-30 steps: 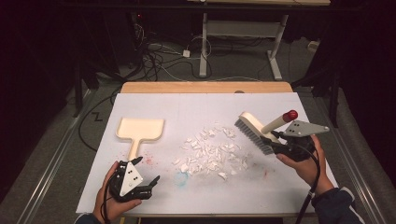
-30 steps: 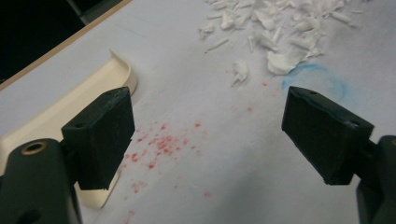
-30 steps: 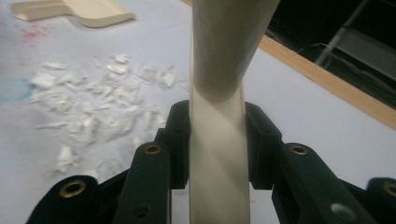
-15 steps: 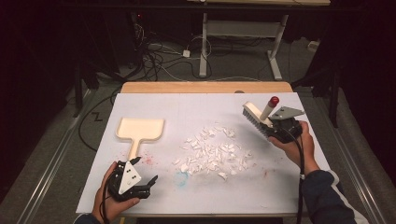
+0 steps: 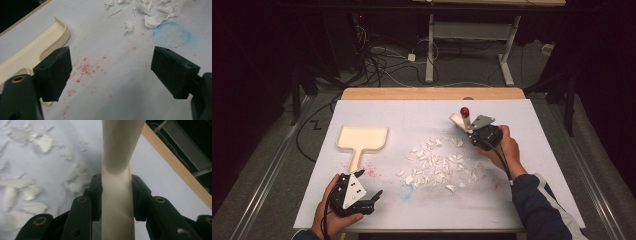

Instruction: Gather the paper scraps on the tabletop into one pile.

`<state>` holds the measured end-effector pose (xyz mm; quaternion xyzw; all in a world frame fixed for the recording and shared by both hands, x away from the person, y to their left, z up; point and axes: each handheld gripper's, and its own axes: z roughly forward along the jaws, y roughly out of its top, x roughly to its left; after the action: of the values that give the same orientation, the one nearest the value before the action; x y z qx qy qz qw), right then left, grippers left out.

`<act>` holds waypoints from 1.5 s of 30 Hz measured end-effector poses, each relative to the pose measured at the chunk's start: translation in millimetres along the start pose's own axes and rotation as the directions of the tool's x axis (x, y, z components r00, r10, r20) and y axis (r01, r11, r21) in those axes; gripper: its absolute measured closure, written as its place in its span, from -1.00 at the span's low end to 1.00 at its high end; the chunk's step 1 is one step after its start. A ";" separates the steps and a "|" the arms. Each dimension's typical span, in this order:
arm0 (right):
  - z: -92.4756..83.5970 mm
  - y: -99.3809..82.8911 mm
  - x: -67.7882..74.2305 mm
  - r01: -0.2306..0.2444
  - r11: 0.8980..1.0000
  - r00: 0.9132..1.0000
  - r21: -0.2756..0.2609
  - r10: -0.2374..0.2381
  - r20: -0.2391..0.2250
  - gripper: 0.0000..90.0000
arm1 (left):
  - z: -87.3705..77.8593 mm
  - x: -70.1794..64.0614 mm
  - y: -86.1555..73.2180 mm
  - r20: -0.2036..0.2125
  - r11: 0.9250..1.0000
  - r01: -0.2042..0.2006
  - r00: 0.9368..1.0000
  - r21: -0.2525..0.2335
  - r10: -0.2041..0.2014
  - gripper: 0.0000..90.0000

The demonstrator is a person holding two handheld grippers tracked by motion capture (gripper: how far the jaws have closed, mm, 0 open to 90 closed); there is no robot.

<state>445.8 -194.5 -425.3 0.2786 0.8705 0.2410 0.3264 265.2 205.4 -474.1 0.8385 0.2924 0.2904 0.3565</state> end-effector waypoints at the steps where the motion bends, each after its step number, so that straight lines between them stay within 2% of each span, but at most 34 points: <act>1: 0.0 0.6 6.3 0.023 1.000 1.000 -0.001 -0.023 -0.010 0.52 | -0.4 -0.1 -0.4 0.000 1.000 0.000 1.000 0.002 0.000 -0.64; 2: -2.8 0.8 17.9 0.067 0.998 0.997 -0.013 -0.068 -0.028 0.52 | -0.5 -0.2 -0.8 0.000 1.000 0.003 1.000 0.002 -0.003 -0.64; 3: -2.8 0.8 17.9 0.067 0.998 0.997 -0.013 -0.068 -0.028 0.52 | -0.4 -0.2 -1.1 0.000 1.000 0.008 1.000 0.001 -0.008 -0.64; 4: -10.2 -0.3 26.9 0.095 0.995 0.993 -0.039 -0.098 -0.064 0.52 | -0.5 0.2 -1.1 -0.001 1.000 0.007 1.000 0.005 -0.007 -0.64; 6: -19.8 -2.7 35.2 0.125 0.990 0.985 -0.071 -0.132 -0.115 0.52 | -0.2 -0.2 -0.8 -0.002 1.000 0.005 1.000 0.008 -0.005 -0.64; 7: -19.8 -2.7 35.2 0.125 0.990 0.985 -0.071 -0.132 -0.115 0.52 | -0.2 -0.2 -0.8 -0.002 1.000 0.005 1.000 0.008 -0.005 -0.64; 8: -31.1 -6.5 42.9 0.159 0.982 0.971 -0.104 -0.175 -0.165 0.52 | 0.0 -0.6 -0.7 -0.001 1.000 0.003 1.000 0.009 -0.003 -0.64; 9: -36.7 -8.9 46.3 0.164 0.980 0.964 -0.117 -0.184 -0.190 0.52 | 0.1 -0.9 -0.5 -0.001 1.000 0.001 1.000 0.010 -0.001 -0.64; 10: -36.7 -8.9 46.3 0.164 0.980 0.964 -0.117 -0.184 -0.190 0.52 | 0.3 -1.1 -0.3 0.001 1.000 -0.001 1.000 0.011 0.001 -0.64; 11: -41.9 -10.9 49.5 0.165 0.978 0.960 -0.127 -0.189 -0.209 0.52 | 0.4 -1.4 0.0 0.001 1.000 -0.002 1.000 0.011 0.002 -0.64; 12: -52.5 -14.3 54.3 0.182 0.972 0.951 -0.147 -0.213 -0.226 0.52 | 0.5 -1.6 0.2 0.001 1.000 -0.003 1.000 0.012 0.003 -0.64; 14: -57.6 -14.9 55.9 0.181 0.971 0.947 -0.155 -0.215 -0.238 0.52 | 0.1 -1.8 0.7 0.002 1.000 0.000 1.000 0.008 0.000 -0.64; 15: -67.0 -14.4 56.8 0.198 0.965 0.946 -0.171 -0.234 -0.226 0.52 | 0.0 -1.9 0.9 0.002 1.000 0.001 1.000 0.007 -0.001 -0.64; 16: -67.0 -14.4 56.8 0.198 0.965 0.946 -0.171 -0.234 -0.226 0.52 | 0.0 -2.2 1.3 0.003 1.000 0.000 1.000 0.006 0.000 -0.64; 17: -74.0 -12.3 54.0 0.184 0.965 0.953 -0.187 -0.222 -0.208 0.52 | 0.2 -2.5 1.6 0.004 1.000 0.000 1.000 0.006 0.000 -0.64; 18: -74.0 -12.3 54.0 0.184 0.965 0.953 -0.187 -0.222 -0.208 0.52 | 0.5 -2.8 2.0 0.005 1.000 -0.001 1.000 0.006 0.001 -0.64; 22: -80.2 -7.3 34.6 0.130 0.968 0.973 -0.213 -0.167 -0.162 0.52 | 1.9 -2.9 2.9 0.010 1.000 -0.007 1.000 0.009 0.007 -0.64; 23: -80.2 -7.3 34.6 0.130 0.968 0.973 -0.213 -0.167 -0.162 0.52 | 2.5 -2.8 3.0 0.011 1.000 -0.004 1.000 0.008 0.004 -0.64; 26: -72.7 -1.6 24.4 0.110 0.971 0.980 -0.210 -0.142 -0.142 0.52 | 4.8 -1.6 3.4 0.015 1.000 -0.001 1.000 0.012 0.001 -0.64; 27: -61.2 5.3 20.1 0.110 0.973 0.985 -0.204 -0.134 -0.108 0.53 | 5.3 -1.5 3.7 0.017 1.000 -0.002 1.000 0.011 0.002 -0.64; 28: -61.2 5.3 20.1 0.110 0.973 0.985 -0.204 -0.134 -0.108 0.53 | 5.6 -1.4 4.1 0.019 1.000 -0.002 1.000 0.008 0.002 -0.64; 31: -37.9 18.1 18.0 0.137 0.977 0.989 -0.166 -0.146 -0.041 0.52 | 6.4 -1.7 4.7 0.025 1.000 -0.004 1.000 0.005 0.004 -0.64; 32: -19.3 25.7 17.1 0.125 0.982 0.991 -0.142 -0.131 -0.032 0.52 | 6.6 -1.9 4.5 0.027 1.000 -0.006 1.000 0.006 0.006 -0.64; 33: -10.5 29.4 18.2 0.124 0.985 0.992 -0.122 -0.127 -0.022 0.53 | 6.6 -2.1 3.9 0.031 1.000 -0.007 1.000 0.008 0.007 -0.64; 34: -10.5 29.4 18.2 0.124 0.985 0.992 -0.122 -0.127 -0.022 0.53 | 6.6 -2.1 3.9 0.031 1.000 -0.007 1.000 0.008 0.007 -0.64; 36: 12.4 38.6 25.7 0.169 0.982 0.986 -0.083 -0.168 0.023 0.53 | 5.8 -1.7 3.5 0.033 1.000 -0.009 0.999 0.010 0.009 -0.64; 38: 22.7 43.7 32.0 0.147 0.984 0.988 -0.101 -0.150 -0.031 0.52 | 4.9 -0.8 3.1 0.035 1.000 -0.003 0.999 0.003 0.003 -0.64; 39: 25.8 46.6 37.3 0.161 0.981 0.985 -0.109 -0.168 -0.051 0.52 | 4.9 -0.8 3.1 0.035 1.000 -0.003 0.999 0.003 0.003 -0.64; 40: 25.8 46.6 37.3 0.161 0.981 0.985 -0.109 -0.168 -0.051 0.52 | 5.1 -0.5 2.9 0.034 1.000 -0.002 0.999 0.003 0.002 -0.64; 41: 27.6 49.5 44.2 0.179 0.978 0.981 -0.108 -0.186 -0.062 0.52 | 5.3 -0.2 2.8 0.034 1.000 -0.002 0.999 0.004 0.002 -0.64; 42: 28.6 54.7 56.9 0.206 0.970 0.970 -0.131 -0.220 -0.101 0.52 | 5.5 0.1 2.7 0.035 1.000 0.000 0.999 0.003 0.000 -0.64; 43: 28.6 54.7 56.9 0.206 0.970 0.970 -0.131 -0.220 -0.101 0.52 | 5.6 0.3 2.7 0.037 1.000 0.002 0.999 0.001 -0.002 -0.64; 44: 27.8 56.9 62.4 0.218 0.965 0.964 -0.146 -0.236 -0.120 0.52 | 5.4 0.4 2.8 0.040 1.000 0.002 0.999 0.002 -0.002 -0.64; 45: 24.4 60.1 73.1 0.239 0.956 0.953 -0.169 -0.265 -0.150 0.52 | 5.0 0.4 2.9 0.044 1.000 0.005 0.999 0.001 -0.005 -0.61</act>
<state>436.4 -97.9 -437.2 0.1180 0.9032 0.2846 0.2987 269.7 201.8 -474.7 0.8440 0.2869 0.2710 0.3632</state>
